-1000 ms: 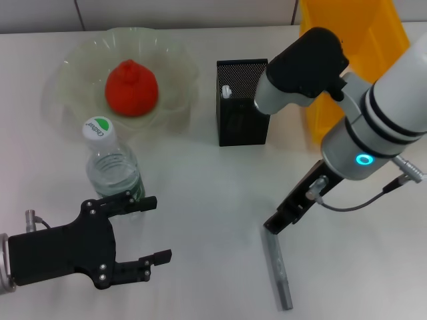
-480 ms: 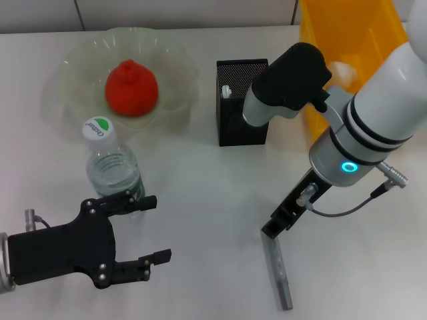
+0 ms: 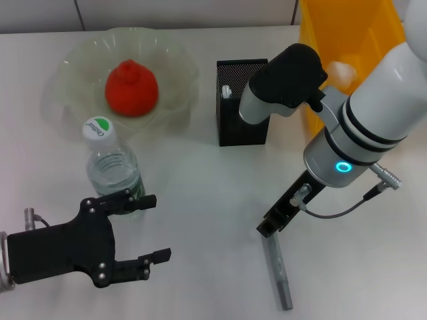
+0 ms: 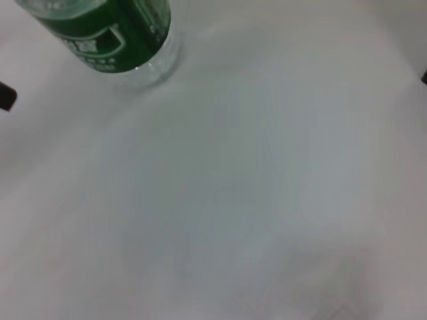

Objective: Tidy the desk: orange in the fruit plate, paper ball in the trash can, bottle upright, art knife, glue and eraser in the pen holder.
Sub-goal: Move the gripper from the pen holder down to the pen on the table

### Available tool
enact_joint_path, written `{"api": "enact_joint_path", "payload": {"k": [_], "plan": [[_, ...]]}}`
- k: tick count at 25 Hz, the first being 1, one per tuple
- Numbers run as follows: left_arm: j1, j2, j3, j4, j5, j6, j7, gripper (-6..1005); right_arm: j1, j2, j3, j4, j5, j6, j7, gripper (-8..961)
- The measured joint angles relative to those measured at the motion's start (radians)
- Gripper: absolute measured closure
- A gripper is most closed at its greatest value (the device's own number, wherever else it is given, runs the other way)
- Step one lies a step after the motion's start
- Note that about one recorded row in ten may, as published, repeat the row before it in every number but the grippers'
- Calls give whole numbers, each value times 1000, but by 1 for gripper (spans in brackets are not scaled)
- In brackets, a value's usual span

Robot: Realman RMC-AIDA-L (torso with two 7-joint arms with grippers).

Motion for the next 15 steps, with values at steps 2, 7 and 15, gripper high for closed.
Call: {"api": "enact_joint_path", "payload": {"k": [2, 7, 15], "plan": [[-1, 0, 0, 0, 0, -2, 0, 204, 2, -1, 0, 10, 1, 3, 0, 558], [-1, 0, 0, 0, 0, -3, 0, 204, 10, 0, -9, 24, 2, 14, 0, 562], [1, 0, 0, 0, 0, -2, 0, 204, 10, 1, -13, 37, 20, 17, -19, 514]]}}
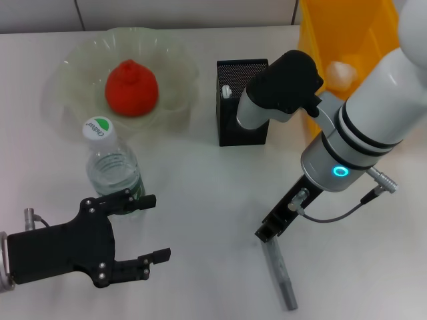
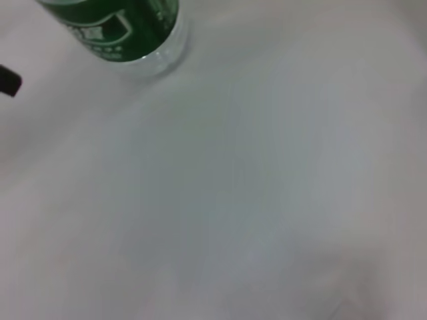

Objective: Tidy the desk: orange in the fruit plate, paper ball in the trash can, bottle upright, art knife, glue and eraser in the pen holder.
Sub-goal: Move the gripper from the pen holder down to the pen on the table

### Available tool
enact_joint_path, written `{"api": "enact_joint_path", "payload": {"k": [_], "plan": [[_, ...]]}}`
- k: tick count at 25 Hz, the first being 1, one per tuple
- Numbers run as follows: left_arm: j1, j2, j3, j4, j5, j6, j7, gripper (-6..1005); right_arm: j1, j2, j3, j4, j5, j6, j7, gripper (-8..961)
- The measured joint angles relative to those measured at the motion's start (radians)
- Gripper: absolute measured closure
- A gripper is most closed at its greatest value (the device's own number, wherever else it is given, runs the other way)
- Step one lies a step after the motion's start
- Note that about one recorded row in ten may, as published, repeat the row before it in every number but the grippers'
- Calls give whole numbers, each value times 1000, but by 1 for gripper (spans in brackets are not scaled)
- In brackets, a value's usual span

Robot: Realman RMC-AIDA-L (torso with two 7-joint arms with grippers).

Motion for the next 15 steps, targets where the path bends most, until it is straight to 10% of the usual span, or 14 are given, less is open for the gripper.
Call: {"api": "enact_joint_path", "payload": {"k": [15], "plan": [[1, 0, 0, 0, 0, 0, 0, 204, 10, 0, -18, 24, 4, 9, -15, 450]]}}
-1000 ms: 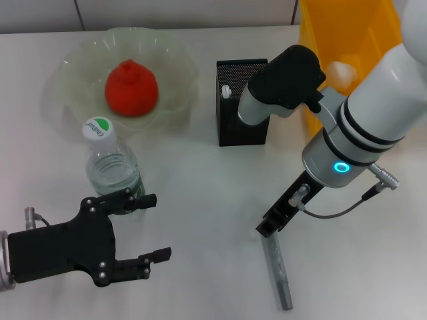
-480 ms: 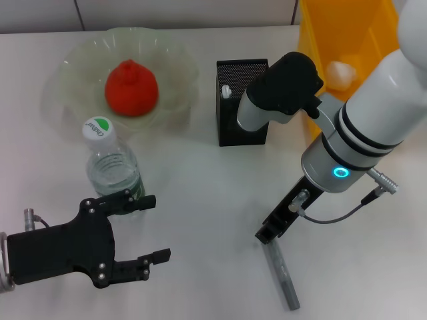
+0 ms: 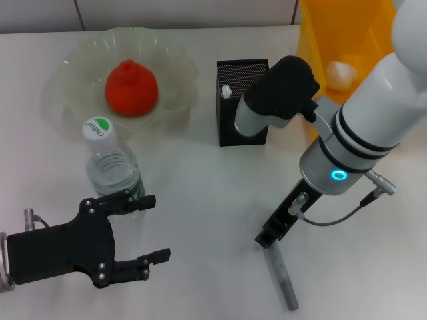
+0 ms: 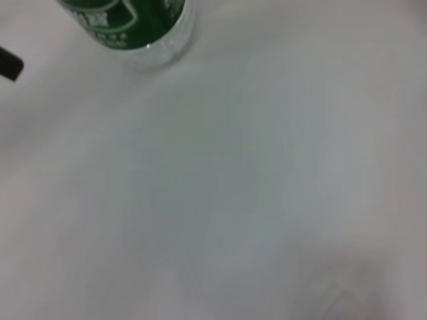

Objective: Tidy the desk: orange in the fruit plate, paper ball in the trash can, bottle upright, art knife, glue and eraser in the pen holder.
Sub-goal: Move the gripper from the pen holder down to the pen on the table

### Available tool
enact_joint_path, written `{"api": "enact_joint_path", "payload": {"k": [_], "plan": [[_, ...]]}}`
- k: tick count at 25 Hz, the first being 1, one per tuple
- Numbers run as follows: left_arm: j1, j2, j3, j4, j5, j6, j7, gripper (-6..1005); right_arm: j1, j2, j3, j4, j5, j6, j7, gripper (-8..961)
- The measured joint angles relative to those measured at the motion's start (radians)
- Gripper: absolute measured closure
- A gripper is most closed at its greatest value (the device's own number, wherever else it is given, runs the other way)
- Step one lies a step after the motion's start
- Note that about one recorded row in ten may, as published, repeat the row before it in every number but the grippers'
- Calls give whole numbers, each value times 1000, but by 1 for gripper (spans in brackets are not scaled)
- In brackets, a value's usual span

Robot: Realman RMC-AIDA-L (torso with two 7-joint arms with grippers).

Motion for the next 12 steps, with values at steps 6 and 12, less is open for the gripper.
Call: {"api": "enact_joint_path", "payload": {"k": [6, 12], "plan": [[-3, 0, 0, 0, 0, 0, 0, 204, 15, 0, -29, 11, 0, -3, 0, 517], [-7, 0, 0, 0, 0, -1, 0, 204, 20, 0, -33, 10, -6, -10, 0, 693]]}}
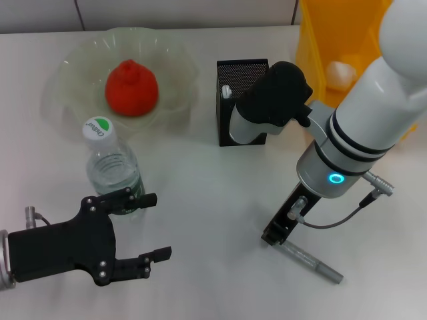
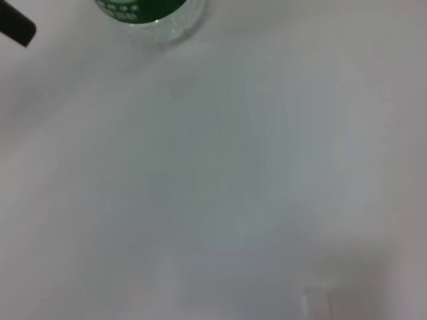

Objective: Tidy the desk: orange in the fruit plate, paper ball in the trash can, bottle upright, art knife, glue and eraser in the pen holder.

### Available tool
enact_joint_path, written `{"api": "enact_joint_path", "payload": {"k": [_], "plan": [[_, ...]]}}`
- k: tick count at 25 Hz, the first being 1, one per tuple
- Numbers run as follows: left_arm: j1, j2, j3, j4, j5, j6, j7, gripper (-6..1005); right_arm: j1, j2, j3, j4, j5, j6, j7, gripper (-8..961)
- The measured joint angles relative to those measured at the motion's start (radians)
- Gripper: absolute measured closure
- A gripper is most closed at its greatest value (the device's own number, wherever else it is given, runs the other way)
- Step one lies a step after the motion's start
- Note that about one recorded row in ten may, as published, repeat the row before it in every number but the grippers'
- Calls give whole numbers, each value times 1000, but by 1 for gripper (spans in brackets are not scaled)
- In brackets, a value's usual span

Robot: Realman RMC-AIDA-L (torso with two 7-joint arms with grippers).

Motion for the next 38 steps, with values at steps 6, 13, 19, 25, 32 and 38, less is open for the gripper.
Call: {"api": "enact_joint_path", "payload": {"k": [6, 13, 19, 25, 32, 38], "plan": [[-1, 0, 0, 0, 0, 0, 0, 204, 6, -2, -2, 3, -3, -10, -4, 796], [0, 0, 0, 1, 0, 1, 0, 204, -6, -5, 50, -36, -5, -26, -23, 819], [2, 0, 0, 3, 0, 1, 0, 204, -43, -7, 222, -132, -3, -80, -86, 826], [2, 0, 0, 3, 0, 2, 2, 204, -116, -5, 440, -297, 67, -83, -199, 824], [6, -3, 0, 1, 0, 2, 3, 204, -272, -5, 660, -263, 506, 138, -660, 830], [6, -3, 0, -4, 0, -3, 5, 204, -287, -6, 671, 18, 874, 284, -1108, 832]]}}
